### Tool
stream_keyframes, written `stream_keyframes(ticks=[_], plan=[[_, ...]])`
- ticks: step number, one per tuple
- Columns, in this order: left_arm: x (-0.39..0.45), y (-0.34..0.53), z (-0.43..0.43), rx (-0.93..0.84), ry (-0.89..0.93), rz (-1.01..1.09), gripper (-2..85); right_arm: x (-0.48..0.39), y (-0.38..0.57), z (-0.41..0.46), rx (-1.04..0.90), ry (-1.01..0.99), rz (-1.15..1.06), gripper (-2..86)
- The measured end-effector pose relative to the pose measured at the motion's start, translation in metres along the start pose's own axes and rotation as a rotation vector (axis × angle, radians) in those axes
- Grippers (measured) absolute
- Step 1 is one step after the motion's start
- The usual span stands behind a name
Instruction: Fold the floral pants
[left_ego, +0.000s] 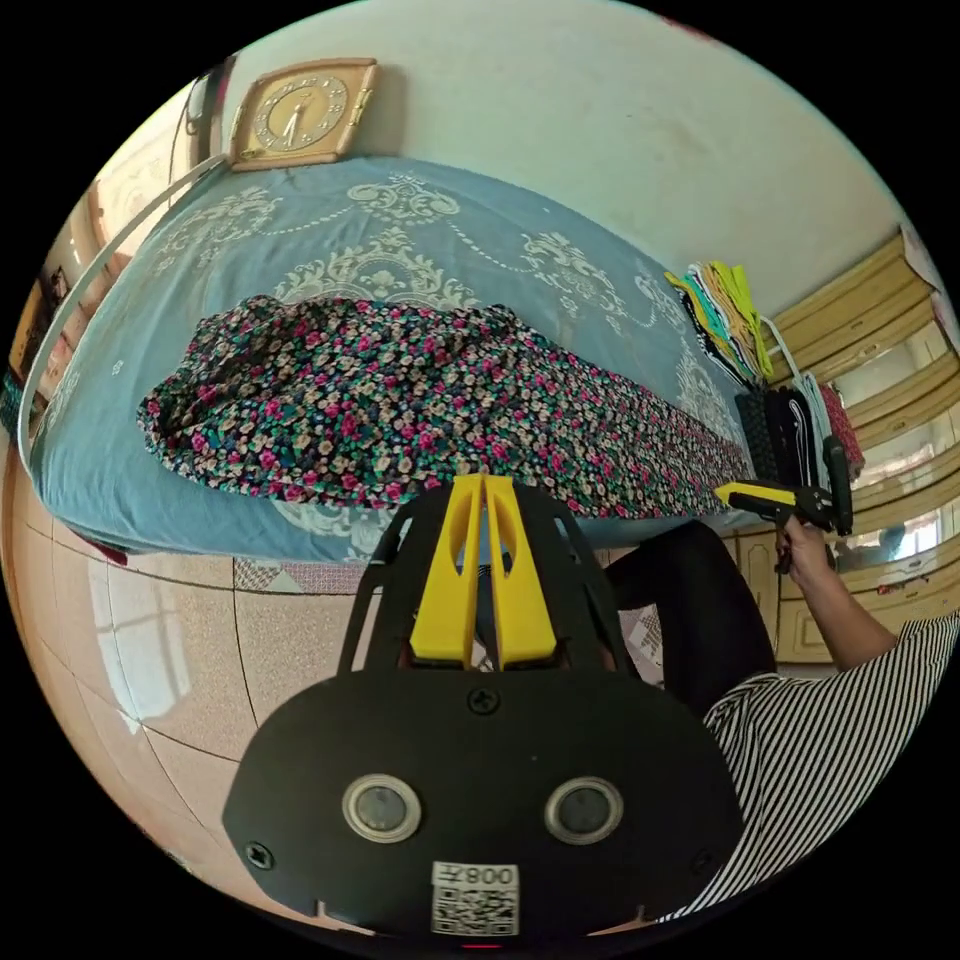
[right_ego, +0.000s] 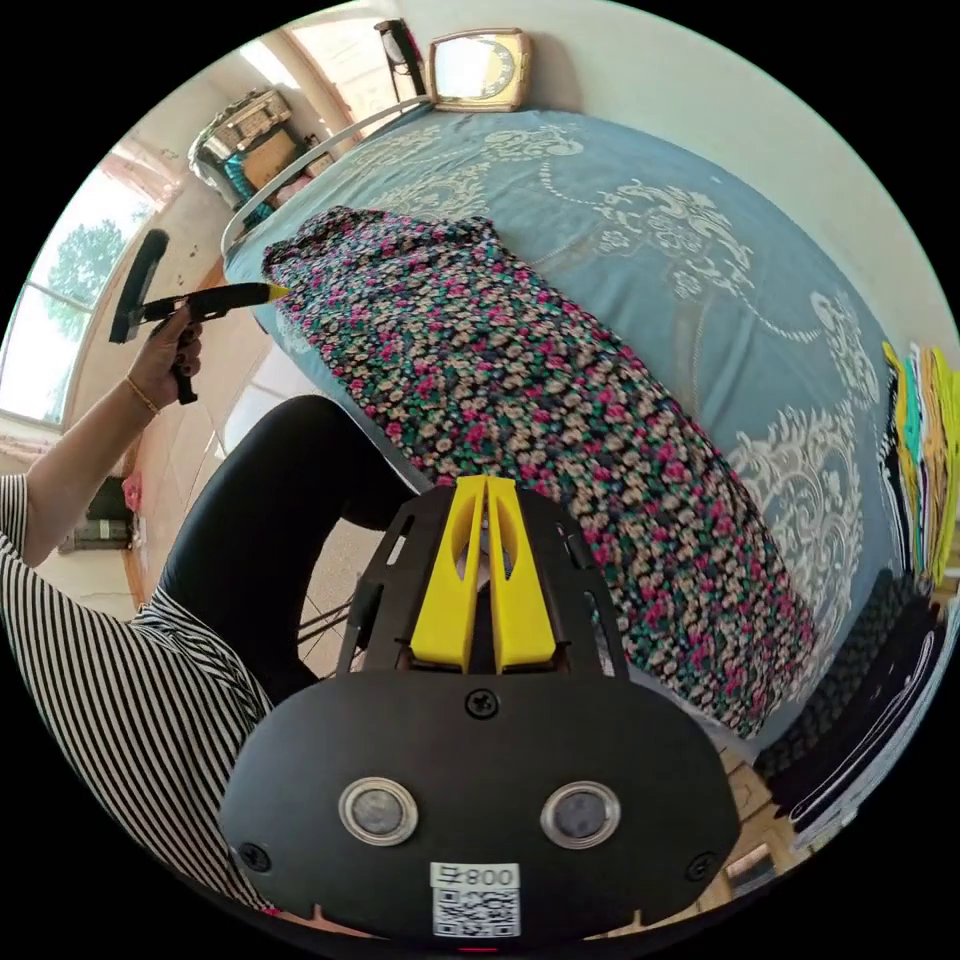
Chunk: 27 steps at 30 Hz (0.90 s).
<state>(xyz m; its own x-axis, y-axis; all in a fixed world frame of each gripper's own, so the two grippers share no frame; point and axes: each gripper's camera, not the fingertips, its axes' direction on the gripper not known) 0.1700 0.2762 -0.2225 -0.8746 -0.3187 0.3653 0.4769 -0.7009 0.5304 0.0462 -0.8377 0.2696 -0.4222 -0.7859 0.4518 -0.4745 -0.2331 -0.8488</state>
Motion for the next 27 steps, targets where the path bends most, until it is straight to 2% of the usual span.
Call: stream_keyframes(ticks=[4,7,10,13,18,21,25,27], plan=[[0.092,-0.019,0.048,-0.083,-0.004,0.144,0.3,0.051,0.045,-0.011,0.006,0.076,0.205,0.2],[0.16,-0.041,0.096,-0.17,-0.049,0.242,0.2,0.073,0.062,-0.003,-0.058,0.105,0.287,0.2],[0.216,-0.062,0.152,-0.316,-0.162,0.292,0.3,0.073,0.072,0.003,-0.089,0.138,0.263,0.2],[0.262,-0.076,0.176,-0.322,-0.238,0.348,0.3,0.067,0.077,-0.001,-0.124,0.212,0.239,0.1],[0.31,-0.098,0.21,-0.308,-0.198,0.266,0.2,0.061,0.104,-0.01,-0.078,0.318,0.201,0.1],[0.343,-0.114,0.233,-0.326,-0.191,0.243,0.1,0.077,0.131,-0.023,0.0,0.271,0.253,0.1],[0.403,-0.138,0.262,-0.383,-0.249,0.289,0.1,0.118,0.175,-0.046,0.082,0.08,0.343,0.2],[0.435,-0.145,0.265,-0.329,-0.253,0.345,0.1,0.142,0.199,-0.057,0.105,-0.033,0.389,0.3]])
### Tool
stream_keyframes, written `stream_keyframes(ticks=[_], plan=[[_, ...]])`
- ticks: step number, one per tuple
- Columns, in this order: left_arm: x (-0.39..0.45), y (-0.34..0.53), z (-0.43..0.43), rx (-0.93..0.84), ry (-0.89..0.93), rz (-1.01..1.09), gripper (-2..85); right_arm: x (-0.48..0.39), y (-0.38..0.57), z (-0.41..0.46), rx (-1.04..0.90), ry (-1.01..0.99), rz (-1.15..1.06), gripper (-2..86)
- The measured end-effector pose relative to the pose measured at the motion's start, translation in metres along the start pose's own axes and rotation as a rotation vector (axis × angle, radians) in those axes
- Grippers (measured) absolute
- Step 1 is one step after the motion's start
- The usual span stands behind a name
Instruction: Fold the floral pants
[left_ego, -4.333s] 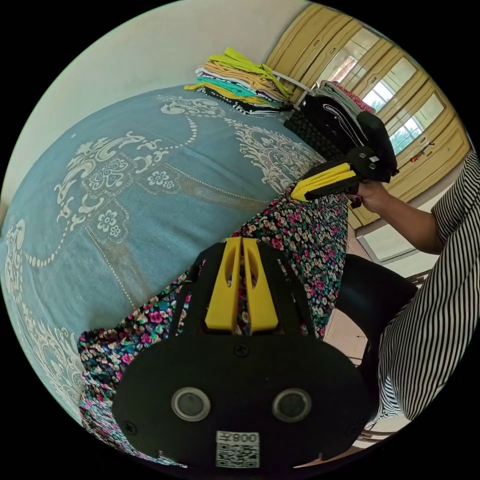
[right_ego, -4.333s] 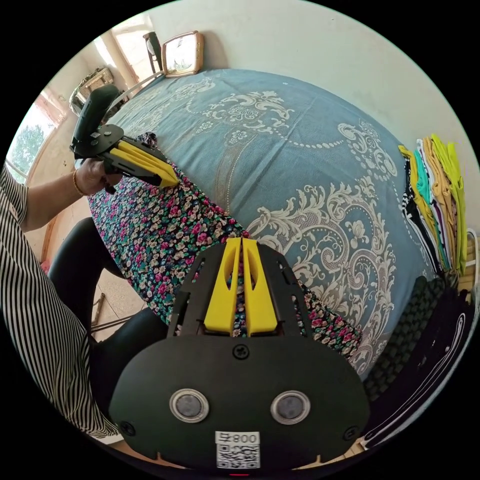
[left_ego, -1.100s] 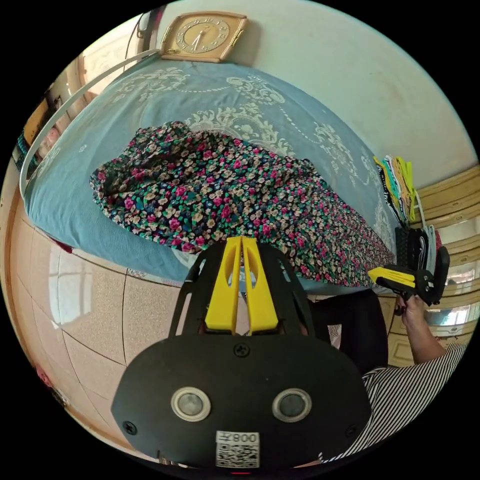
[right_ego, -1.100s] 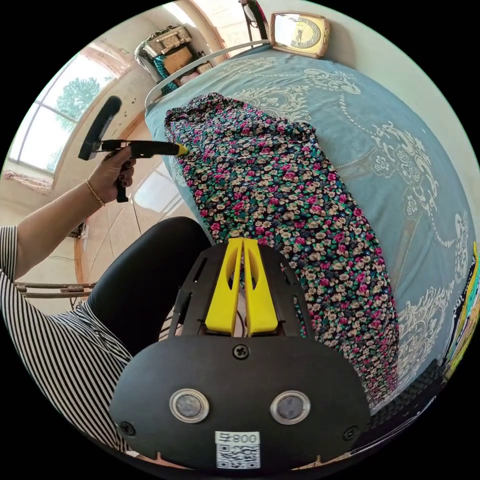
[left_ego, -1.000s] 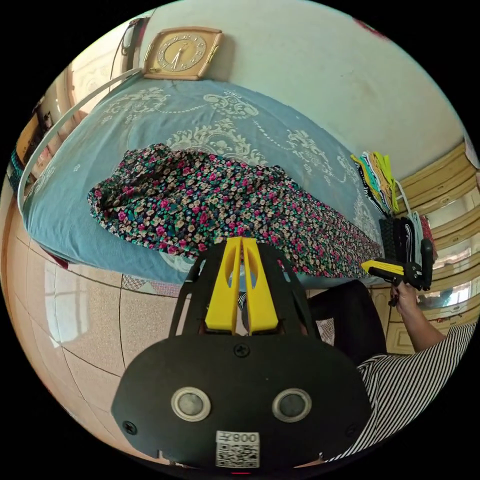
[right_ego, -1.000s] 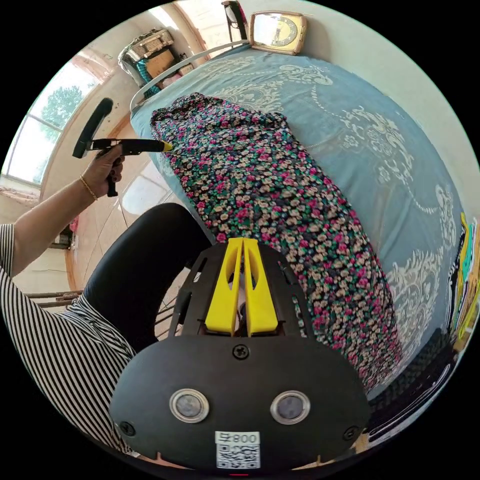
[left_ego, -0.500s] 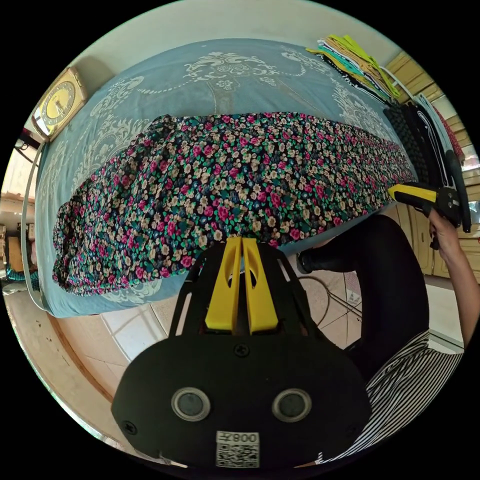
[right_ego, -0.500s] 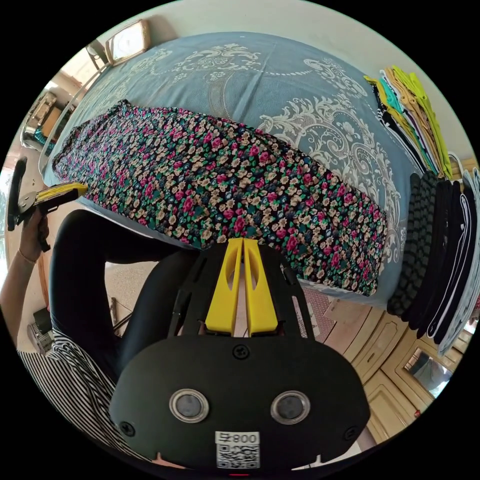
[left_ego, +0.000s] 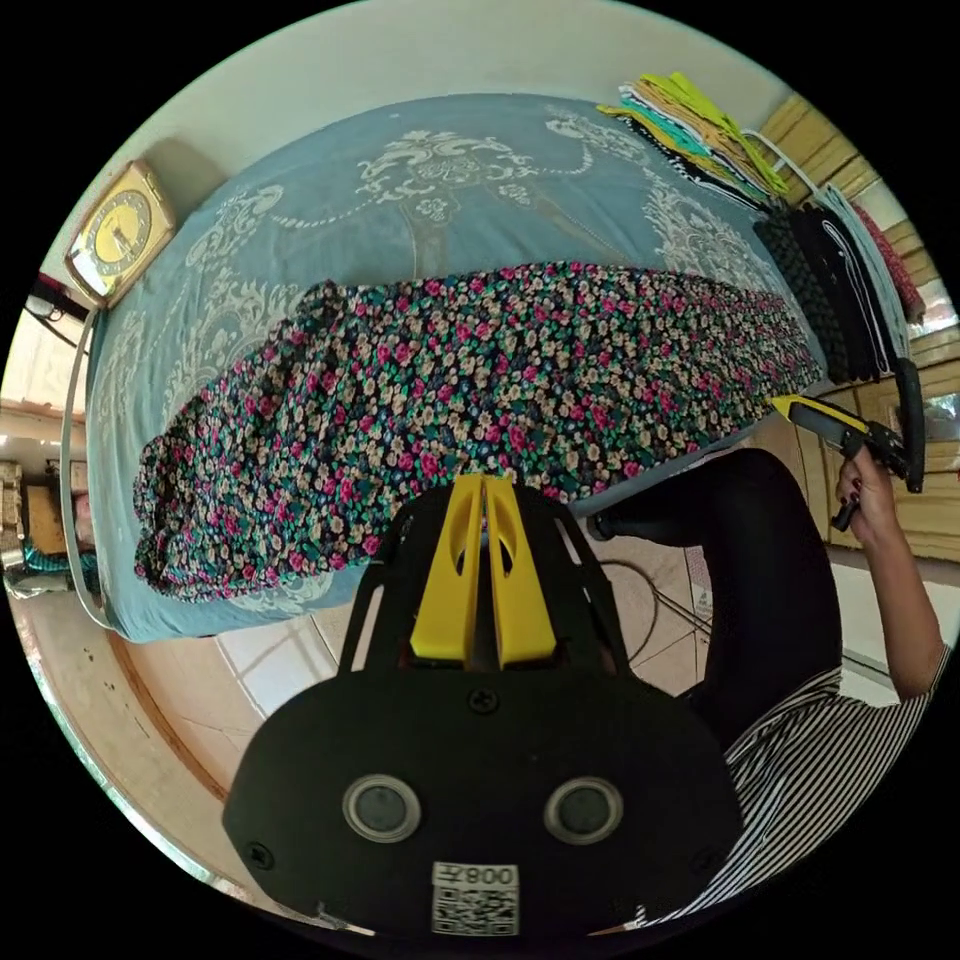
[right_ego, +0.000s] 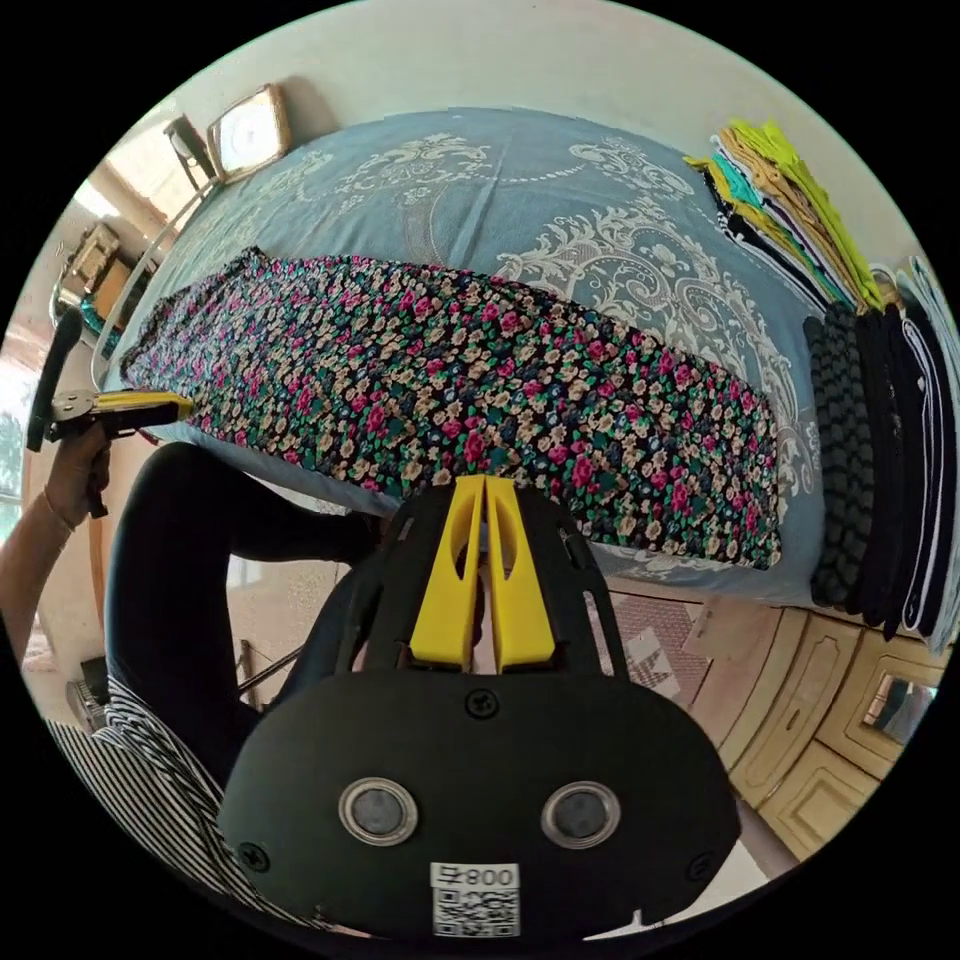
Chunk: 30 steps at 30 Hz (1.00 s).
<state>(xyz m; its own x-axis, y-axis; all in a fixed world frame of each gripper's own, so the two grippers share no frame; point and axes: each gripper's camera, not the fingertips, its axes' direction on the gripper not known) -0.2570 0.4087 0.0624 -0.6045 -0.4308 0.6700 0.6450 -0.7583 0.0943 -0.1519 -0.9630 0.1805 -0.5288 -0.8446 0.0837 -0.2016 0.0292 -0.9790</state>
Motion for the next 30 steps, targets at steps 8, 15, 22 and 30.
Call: stream_keyframes(ticks=[8,15,22,30], plan=[[0.166,-0.133,-0.011,0.115,0.206,0.282,0.9,0.198,0.128,-0.065,0.346,-0.377,0.497,4.1],[0.335,-0.268,0.022,0.017,0.325,0.576,2.4,0.301,0.176,-0.081,0.501,-0.552,0.698,7.5],[0.471,-0.387,0.052,-0.076,0.295,0.736,5.8,0.344,0.184,-0.083,0.477,-0.571,0.75,6.3],[0.584,-0.463,0.085,-0.133,0.191,0.881,6.3,0.364,0.186,-0.091,0.454,-0.605,0.744,3.8]])
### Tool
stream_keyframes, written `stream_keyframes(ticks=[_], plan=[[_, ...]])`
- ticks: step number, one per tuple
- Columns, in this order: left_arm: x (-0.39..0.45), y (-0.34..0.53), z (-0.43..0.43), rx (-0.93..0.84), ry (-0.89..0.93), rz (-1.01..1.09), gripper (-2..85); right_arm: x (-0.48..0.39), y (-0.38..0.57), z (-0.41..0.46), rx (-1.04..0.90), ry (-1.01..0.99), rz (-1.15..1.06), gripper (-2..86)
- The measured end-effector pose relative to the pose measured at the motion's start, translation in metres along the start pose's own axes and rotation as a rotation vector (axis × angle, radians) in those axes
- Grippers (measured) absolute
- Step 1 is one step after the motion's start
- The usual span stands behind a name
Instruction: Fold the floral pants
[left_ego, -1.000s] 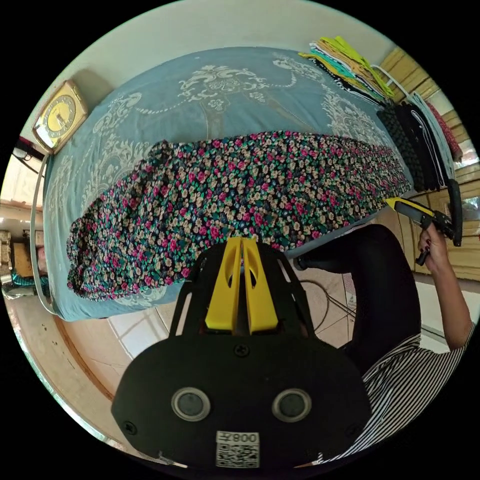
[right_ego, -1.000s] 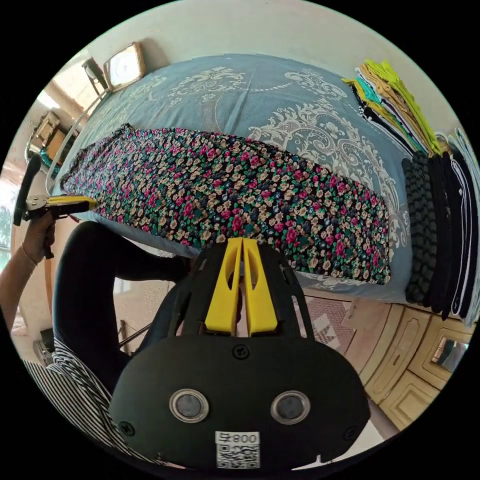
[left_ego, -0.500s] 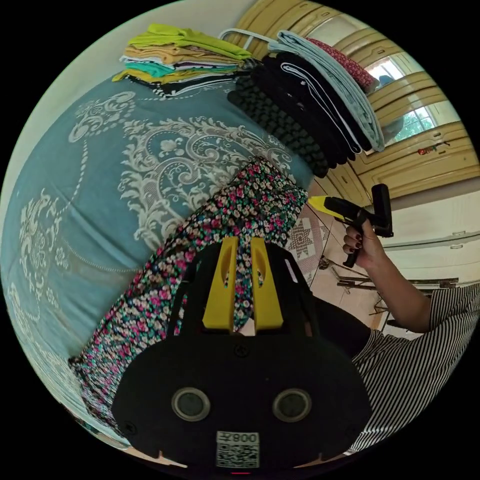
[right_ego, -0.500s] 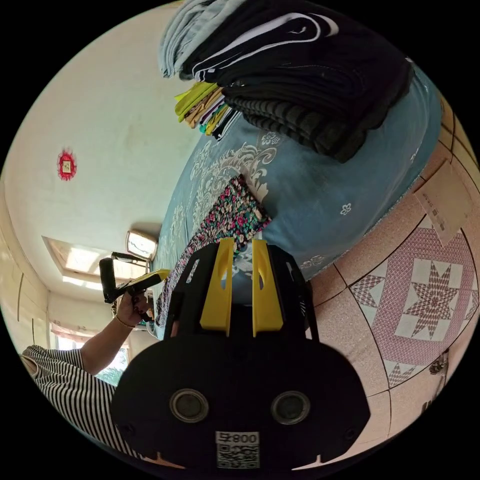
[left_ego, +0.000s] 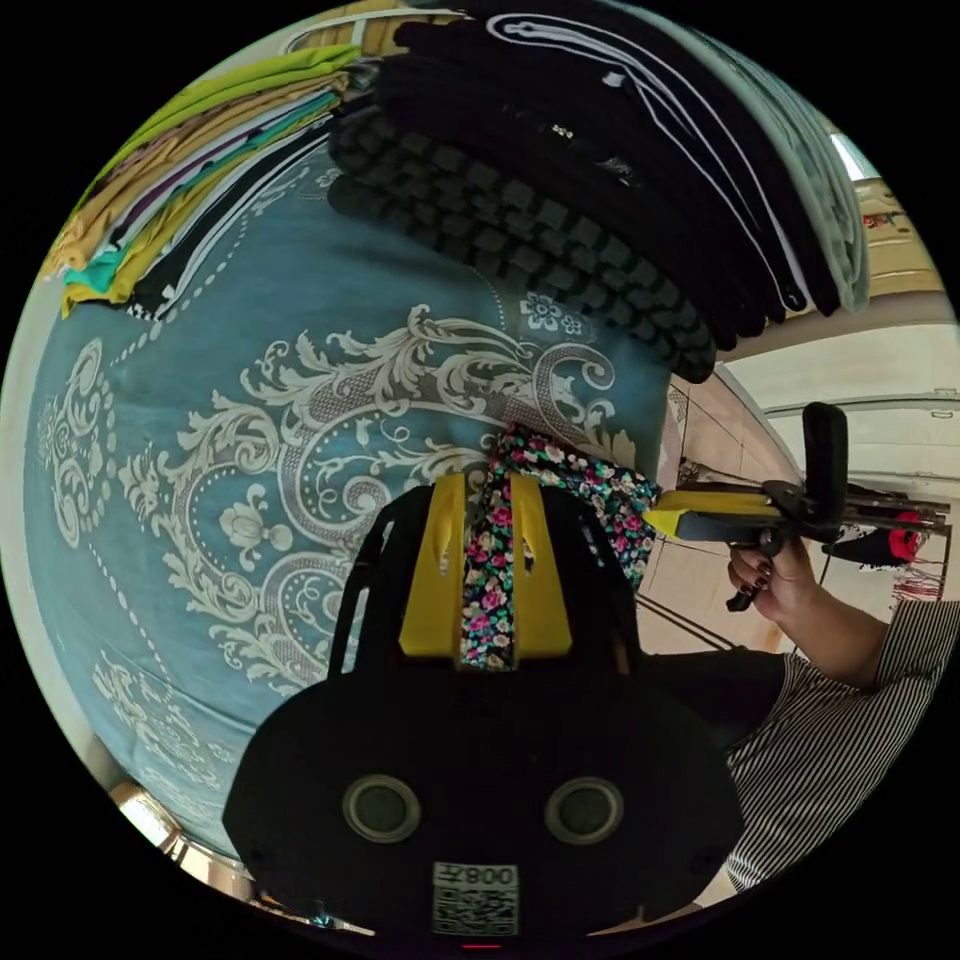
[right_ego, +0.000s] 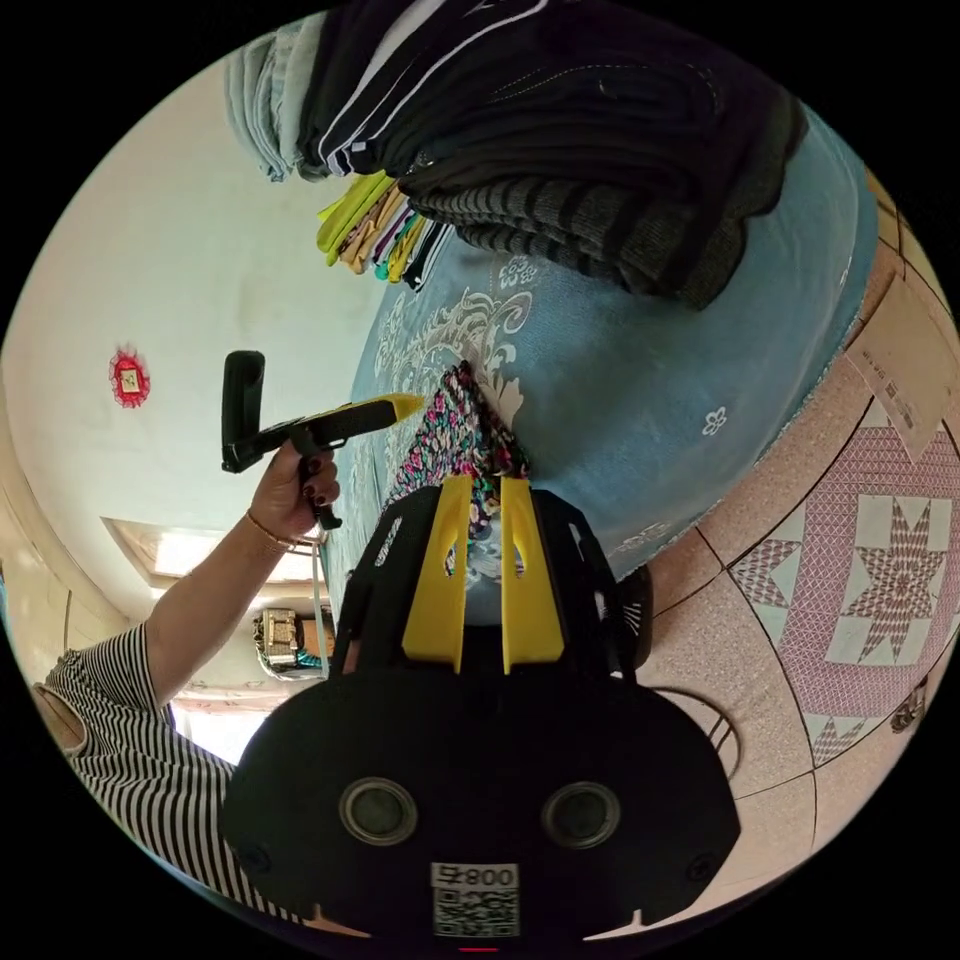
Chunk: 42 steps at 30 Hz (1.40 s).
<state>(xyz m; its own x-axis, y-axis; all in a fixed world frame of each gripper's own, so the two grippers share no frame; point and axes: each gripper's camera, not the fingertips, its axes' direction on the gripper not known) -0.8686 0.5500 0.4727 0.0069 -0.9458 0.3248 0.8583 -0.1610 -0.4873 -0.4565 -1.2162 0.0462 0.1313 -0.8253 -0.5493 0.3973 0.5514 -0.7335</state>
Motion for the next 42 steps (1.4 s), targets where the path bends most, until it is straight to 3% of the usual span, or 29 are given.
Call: stream_keyframes(ticks=[7,11,18,29,34,42], plan=[[0.023,-0.057,0.01,-0.033,-0.063,0.14,3.5,0.003,-0.004,-0.026,0.024,0.043,-0.023,4.2],[0.028,-0.078,0.013,-0.026,-0.082,0.121,2.0,-0.004,-0.008,-0.034,0.037,0.146,-0.061,4.8],[0.032,-0.095,0.004,-0.016,-0.064,0.086,1.0,0.001,-0.01,-0.036,0.03,0.116,-0.051,1.4],[0.027,-0.048,-0.082,0.235,0.011,0.038,0.8,-0.038,0.006,-0.08,0.034,-0.189,-0.198,0.4],[0.02,-0.017,-0.107,0.272,-0.005,-0.006,0.8,-0.06,0.017,-0.082,0.052,-0.077,-0.279,0.6],[0.033,0.001,-0.12,0.313,0.072,0.039,0.8,-0.01,0.023,-0.066,0.03,-0.159,-0.144,2.1]])
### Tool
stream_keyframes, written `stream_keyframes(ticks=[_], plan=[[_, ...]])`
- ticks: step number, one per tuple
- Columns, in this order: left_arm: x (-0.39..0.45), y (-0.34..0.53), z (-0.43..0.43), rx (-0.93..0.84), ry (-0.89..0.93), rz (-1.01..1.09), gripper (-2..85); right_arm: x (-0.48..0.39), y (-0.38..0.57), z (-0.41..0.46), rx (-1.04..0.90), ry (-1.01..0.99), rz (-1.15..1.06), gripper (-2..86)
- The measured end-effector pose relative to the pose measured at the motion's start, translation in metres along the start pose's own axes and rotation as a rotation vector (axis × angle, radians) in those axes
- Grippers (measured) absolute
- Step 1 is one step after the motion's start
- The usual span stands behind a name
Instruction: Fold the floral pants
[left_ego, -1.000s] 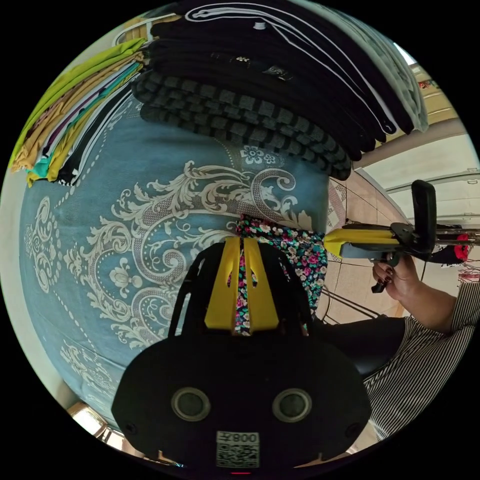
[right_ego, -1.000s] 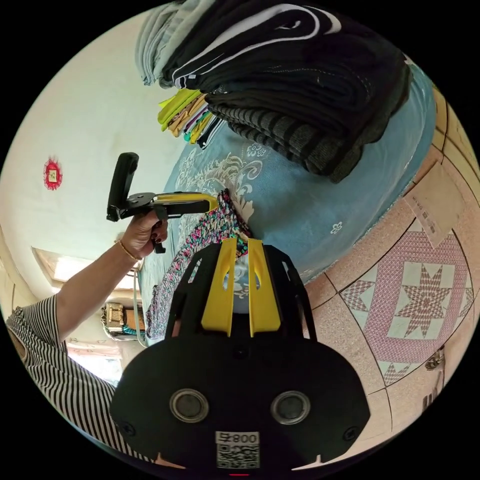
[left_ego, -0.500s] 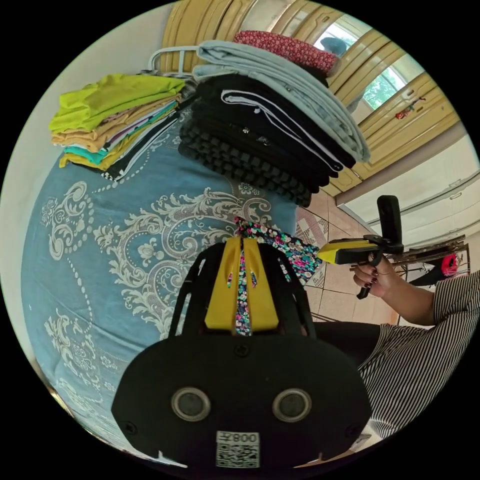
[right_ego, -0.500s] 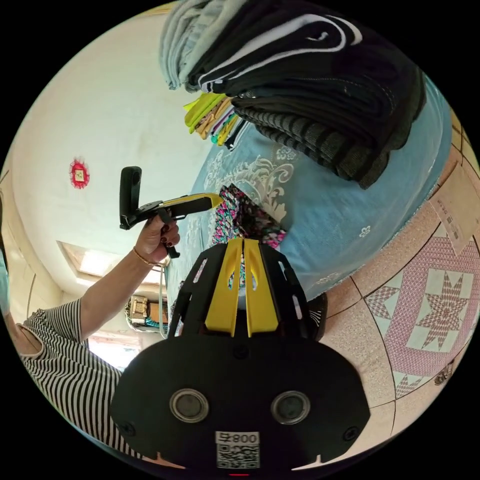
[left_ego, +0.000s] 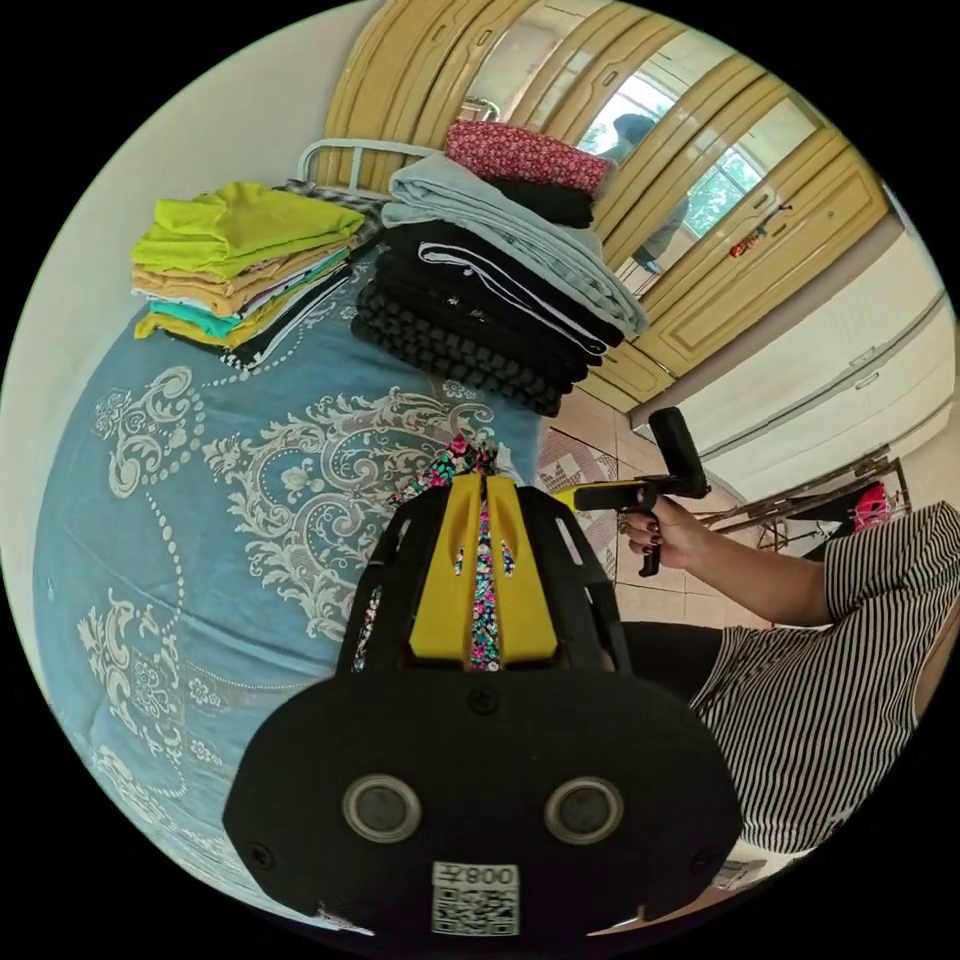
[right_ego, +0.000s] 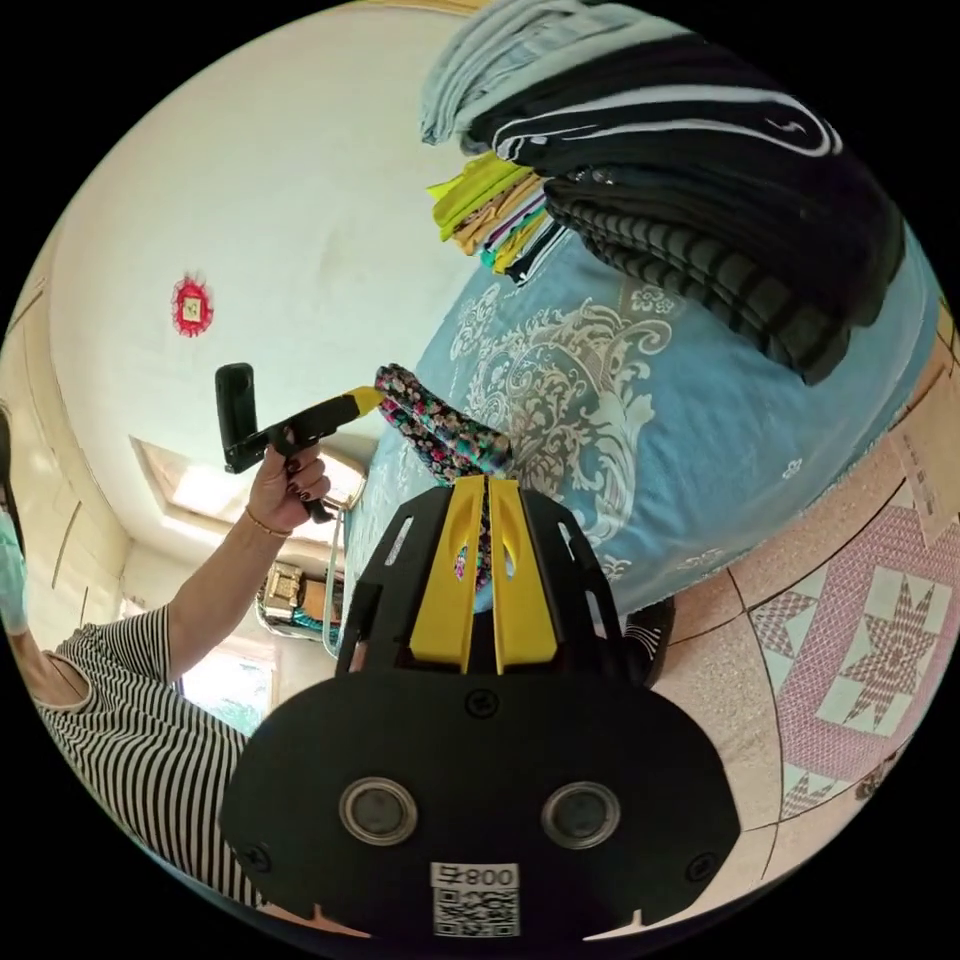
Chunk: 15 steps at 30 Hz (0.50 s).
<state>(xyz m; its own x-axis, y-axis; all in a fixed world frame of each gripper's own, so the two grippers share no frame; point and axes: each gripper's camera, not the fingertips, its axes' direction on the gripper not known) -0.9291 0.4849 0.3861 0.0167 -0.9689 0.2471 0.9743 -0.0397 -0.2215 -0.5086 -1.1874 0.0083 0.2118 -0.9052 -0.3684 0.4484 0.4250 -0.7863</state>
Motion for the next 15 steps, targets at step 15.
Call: stream_keyframes(ticks=[15], plan=[[0.058,-0.027,0.006,-0.113,0.255,0.401,0.7,0.09,0.011,-0.057,0.104,-0.279,0.107,7.4]])
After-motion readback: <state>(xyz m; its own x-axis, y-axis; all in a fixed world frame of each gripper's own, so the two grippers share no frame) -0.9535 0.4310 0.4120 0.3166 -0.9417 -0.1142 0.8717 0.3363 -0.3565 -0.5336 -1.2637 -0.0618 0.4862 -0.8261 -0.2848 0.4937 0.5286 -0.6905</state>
